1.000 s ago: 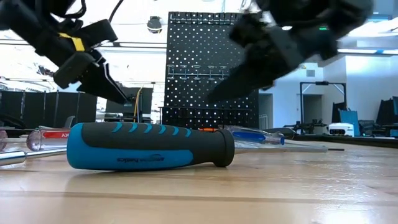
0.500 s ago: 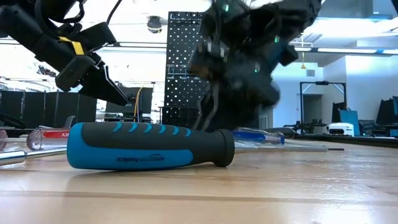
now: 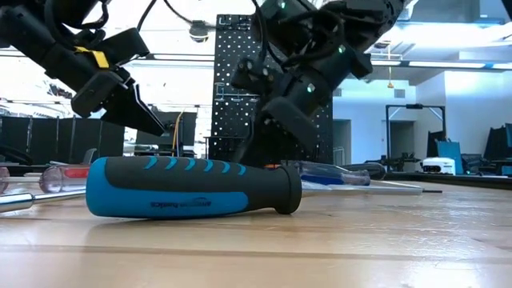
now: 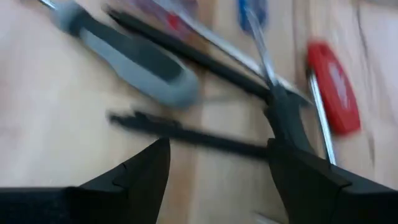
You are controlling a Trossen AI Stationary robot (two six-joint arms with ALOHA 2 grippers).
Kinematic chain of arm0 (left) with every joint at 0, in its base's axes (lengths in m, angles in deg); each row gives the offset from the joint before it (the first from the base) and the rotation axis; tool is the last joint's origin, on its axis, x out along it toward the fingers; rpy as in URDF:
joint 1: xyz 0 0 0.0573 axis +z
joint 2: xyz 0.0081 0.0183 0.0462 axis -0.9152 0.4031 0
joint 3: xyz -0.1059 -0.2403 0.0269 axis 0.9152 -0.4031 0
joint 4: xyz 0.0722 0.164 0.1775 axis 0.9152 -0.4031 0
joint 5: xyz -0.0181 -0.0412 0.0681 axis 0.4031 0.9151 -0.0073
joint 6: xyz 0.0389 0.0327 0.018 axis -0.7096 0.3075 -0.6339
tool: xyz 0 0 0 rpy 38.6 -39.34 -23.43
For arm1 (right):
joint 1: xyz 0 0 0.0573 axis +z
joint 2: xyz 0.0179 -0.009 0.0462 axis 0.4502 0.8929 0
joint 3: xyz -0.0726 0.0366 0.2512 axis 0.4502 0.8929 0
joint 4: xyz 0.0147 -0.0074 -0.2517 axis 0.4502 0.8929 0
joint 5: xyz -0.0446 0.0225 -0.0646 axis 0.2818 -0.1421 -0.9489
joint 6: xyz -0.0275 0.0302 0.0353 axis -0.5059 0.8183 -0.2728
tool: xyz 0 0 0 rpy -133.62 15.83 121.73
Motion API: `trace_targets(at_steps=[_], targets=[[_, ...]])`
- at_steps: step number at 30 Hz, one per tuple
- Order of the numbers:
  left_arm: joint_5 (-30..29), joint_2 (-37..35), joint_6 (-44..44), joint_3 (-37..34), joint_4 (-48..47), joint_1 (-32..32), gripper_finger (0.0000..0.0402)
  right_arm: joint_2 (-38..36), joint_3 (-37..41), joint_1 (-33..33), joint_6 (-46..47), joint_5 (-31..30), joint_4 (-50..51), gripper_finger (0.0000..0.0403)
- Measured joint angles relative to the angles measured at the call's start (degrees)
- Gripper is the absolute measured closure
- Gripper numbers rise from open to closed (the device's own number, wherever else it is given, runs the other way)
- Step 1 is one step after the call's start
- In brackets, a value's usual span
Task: Hang tools onto peg board
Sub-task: Move the black pen
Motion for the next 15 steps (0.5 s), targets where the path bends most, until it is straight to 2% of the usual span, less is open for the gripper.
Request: trace_targets(at_steps=[4, 6, 10, 15], targets=[[-0.01, 0.0, 0.0, 0.0, -0.22, 0.0, 0.0275, 1.21, -0.79, 0.44, -1.01, 4.97, -1.77, 0.0133], [0.0, 0.0, 0.24, 0.0, -0.53, 0.0, 0.0275, 2.92, -1.53, 0.35, 0.07, 5.44, -2.0, 0.0146], [0.0, 0.0, 0.68, 0.0, -1.22, 0.0, 0.0275, 5.57, -3.75, 0.57, 0.95, 6.57, -0.54, 0.0193], [0.0, 0.0, 0.75, 0.02, -1.34, 0.01, 0.0275, 4.24, -5.94, 1.49, 1.73, 6.41, 10.56, 0.0262]])
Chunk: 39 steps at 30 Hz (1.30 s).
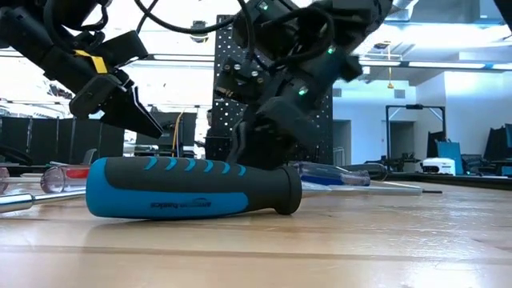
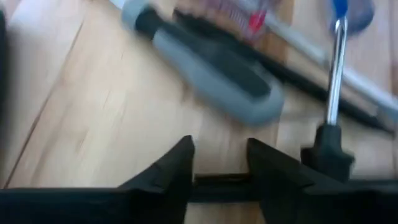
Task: Hang tools onto peg board
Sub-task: Move the black pen
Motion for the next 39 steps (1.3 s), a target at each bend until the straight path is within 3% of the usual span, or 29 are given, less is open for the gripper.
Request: trace_targets(at_steps=[7, 12, 24, 28, 33, 39], targets=[[0.04, 0.0, 0.53, 0.0, -0.28, -0.01, 0.0275, -5.93, 0.17, 2.13, 4.54, -0.59, 15.89, 0.0319], [0.15, 0.0, 1.32, 0.02, -1.26, -0.07, 0.0275, -9.49, 0.35, 3.95, 10.77, -6.56, 22.68, 0.0327], [0.85, 0.0, 1.58, 0.02, -1.52, -0.07, 0.0275, -11.65, 14.67, 7.4, 24.35, -14.02, -0.49, 0.0327], [0.87, 0.0, 1.56, 0.02, -1.52, -0.07, 0.0275, -11.78, 16.89, 7.57, 28.52, -14.35, -0.78, 0.0307], [0.9, 0.0, 1.67, 0.02, -1.51, -0.07, 0.0275, -11.72, 18.08, 7.05, 31.1, -14.5, -0.55, 0.0244], [0.9, 0.0, 2.05, 0.02, -1.47, -0.07, 0.0275, -10.73, 18.27, 6.97, 32.31, -21.71, -3.75, 0.0197]])
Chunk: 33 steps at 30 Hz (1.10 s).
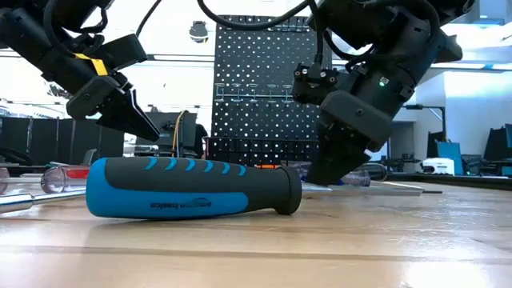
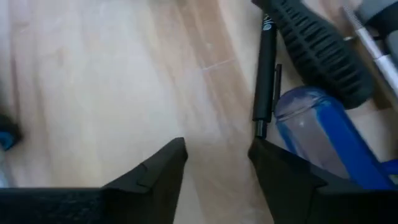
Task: Hang tools onto peg board
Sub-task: Move the black pen
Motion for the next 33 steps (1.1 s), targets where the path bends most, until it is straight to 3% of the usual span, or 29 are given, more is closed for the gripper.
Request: trace_targets(at_steps=[4, 12, 20, 33], targets=[[0.01, 0.0, 0.17, 0.0, -0.01, 0.0, 0.0275, 0.2, 0.02, -0.07, 0.69, -4.94, -0.11, 0.0207], [0.02, 0.0, 0.51, 0.0, -1.05, 0.0, 0.0275, -0.07, 2.23, 1.31, 0.86, -7.96, 0.56, 0.0229], [0.02, 0.0, 0.93, 0.0, -1.26, 0.0, 0.0275, -0.72, 3.51, -0.86, -1.54, -2.34, -3.53, 0.0229], [0.02, -0.02, 1.13, 0.0, -1.28, 0.0, 0.0275, -0.51, 3.04, -1.39, -1.94, -1.39, -5.34, 0.0229]])
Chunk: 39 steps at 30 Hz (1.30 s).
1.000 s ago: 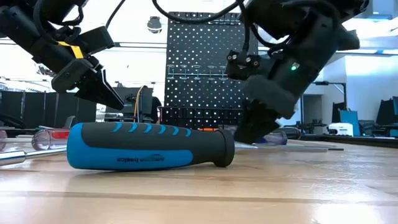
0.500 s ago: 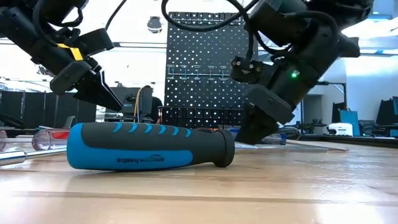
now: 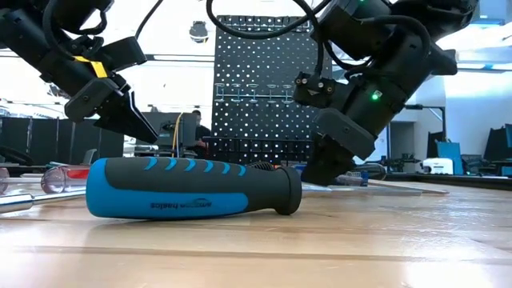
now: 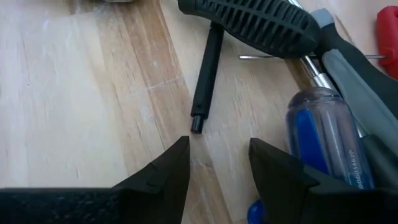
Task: Hang tools onto peg board
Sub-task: Move the black pen, then put the right black pen into the basket on the pegboard
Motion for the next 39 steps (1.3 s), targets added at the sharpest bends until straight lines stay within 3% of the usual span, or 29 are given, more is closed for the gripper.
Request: trace_targets(at_steps=[12, 17, 29, 35, 39], targets=[[0.42, 0.0, 2.47, 0.0, -0.18, 0.0, 0.0275, 3.42, 0.69, -3.41, -2.99, 0.13, -13.08, 0.0231], [0.55, 0.0, 4.54, 0.0, -0.14, -0.25, 0.0275, 7.07, 0.39, -2.93, -3.46, -0.47, -17.55, 0.025], [0.37, -0.02, 12.63, 0.0, 0.47, -2.03, 0.0275, 8.44, 1.41, 1.1, -1.25, -2.91, -16.04, 0.0378], [-0.27, -0.02, 15.3, 0.0, 0.8, -2.66, 0.0275, 5.26, 1.74, 2.75, -2.39, -2.93, -12.26, 0.0382], [-0.78, -0.02, 16.42, 0.0, 0.84, -3.24, 0.0275, -0.05, 2.05, 3.69, -3.92, -1.8, -4.1, 0.0382]])
